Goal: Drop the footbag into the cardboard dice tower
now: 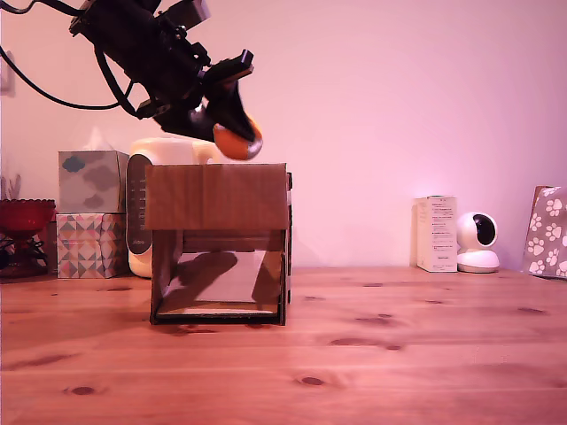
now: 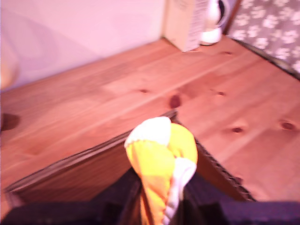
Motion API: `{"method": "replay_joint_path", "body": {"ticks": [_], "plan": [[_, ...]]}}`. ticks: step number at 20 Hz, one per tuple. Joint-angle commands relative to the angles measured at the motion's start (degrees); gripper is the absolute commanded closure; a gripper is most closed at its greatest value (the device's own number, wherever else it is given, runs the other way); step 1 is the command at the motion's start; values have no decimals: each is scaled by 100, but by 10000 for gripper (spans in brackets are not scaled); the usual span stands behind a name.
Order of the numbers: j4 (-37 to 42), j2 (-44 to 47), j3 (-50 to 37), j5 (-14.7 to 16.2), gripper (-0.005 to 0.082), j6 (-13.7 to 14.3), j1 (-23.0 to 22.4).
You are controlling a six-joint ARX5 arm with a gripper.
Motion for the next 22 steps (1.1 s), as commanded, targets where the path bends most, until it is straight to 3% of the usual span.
{"method": "replay_joint_path", "body": {"ticks": [1, 5, 6, 8, 10, 14, 22], "plan": [[39, -17, 90, 125, 50, 37, -9], [-245, -356, 90, 280, 72, 59, -15], [-411, -463, 90, 278, 128, 61, -20], [-763, -678, 90, 280, 404, 59, -17], [-1209, -866, 90, 280, 786, 63, -17], [-1869, -1099, 35, 343, 773, 114, -31], [-468, -2153, -1786, 341, 785, 61, -164]]}}
